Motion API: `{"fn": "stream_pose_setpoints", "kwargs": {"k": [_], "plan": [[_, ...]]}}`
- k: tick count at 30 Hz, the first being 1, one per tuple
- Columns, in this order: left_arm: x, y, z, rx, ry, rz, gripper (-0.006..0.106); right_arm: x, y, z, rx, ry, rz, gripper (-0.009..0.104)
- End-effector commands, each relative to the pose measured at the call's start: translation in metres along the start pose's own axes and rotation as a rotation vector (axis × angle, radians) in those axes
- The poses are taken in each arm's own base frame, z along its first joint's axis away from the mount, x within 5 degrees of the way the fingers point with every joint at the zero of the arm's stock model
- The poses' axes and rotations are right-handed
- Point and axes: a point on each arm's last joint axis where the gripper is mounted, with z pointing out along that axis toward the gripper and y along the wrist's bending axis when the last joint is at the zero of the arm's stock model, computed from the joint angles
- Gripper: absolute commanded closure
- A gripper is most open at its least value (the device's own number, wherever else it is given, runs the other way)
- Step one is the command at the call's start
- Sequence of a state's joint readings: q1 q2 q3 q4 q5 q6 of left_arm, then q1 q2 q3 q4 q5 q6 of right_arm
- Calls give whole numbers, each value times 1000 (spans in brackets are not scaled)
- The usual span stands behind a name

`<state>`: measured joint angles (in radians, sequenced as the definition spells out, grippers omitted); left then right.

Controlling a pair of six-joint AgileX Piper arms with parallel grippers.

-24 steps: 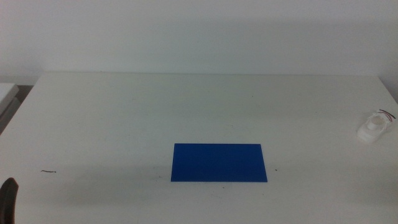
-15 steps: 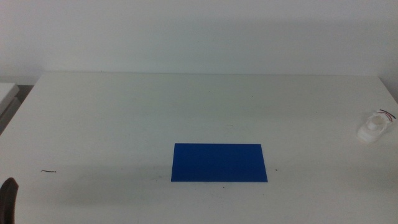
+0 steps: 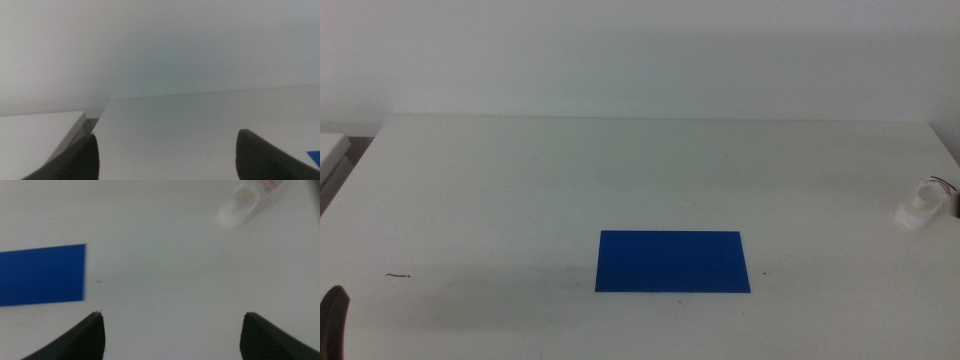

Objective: Use one arm to grab the shoe from the table and place it on the mat.

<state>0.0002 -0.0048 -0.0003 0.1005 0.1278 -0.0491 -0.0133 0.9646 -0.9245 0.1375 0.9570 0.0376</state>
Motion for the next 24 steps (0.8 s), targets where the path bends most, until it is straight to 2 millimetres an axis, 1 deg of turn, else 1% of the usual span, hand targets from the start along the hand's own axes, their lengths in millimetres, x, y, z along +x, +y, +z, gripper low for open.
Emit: {"fn": "stream_pose_setpoints", "kwargs": {"k": [1, 3, 4, 5, 8, 9, 11, 15, 16, 18, 20, 24], "plan": [[-1, 0, 0, 2, -7, -5, 7, -16, 3, 17, -32, 49, 96, 15], [-1, 0, 0, 2, -7, -5, 7, -23, 7, 31, -60, 96, 134, 15], [-1, 0, 0, 2, -7, -5, 7, -28, 3, 40, -27, 117, 132, 15], [-1, 0, 0, 2, -7, -5, 7, -35, -3, 48, 18, 131, 184, 15], [-1, 0, 0, 2, -7, -5, 7, -59, -24, 74, 145, 161, 411, 15], [-1, 0, 0, 2, -7, -5, 7, -68, -31, 79, 177, 154, 455, 15], [-1, 0, 0, 2, -7, -5, 7, -89, -45, 99, 248, 132, 505, 15], [-1, 0, 0, 2, -7, -5, 7, -115, -70, 150, 319, 156, 626, 15], [-1, 0, 0, 2, -7, -5, 7, -118, -75, 161, 334, 164, 649, 15], [-1, 0, 0, 2, -7, -5, 7, -123, -82, 190, 357, 198, 657, 15], [-1, 0, 0, 2, -7, -5, 7, -127, -87, 212, 366, 216, 658, 15], [-1, 0, 0, 2, -7, -5, 7, -127, -96, 253, 382, 222, 681, 15]]}}
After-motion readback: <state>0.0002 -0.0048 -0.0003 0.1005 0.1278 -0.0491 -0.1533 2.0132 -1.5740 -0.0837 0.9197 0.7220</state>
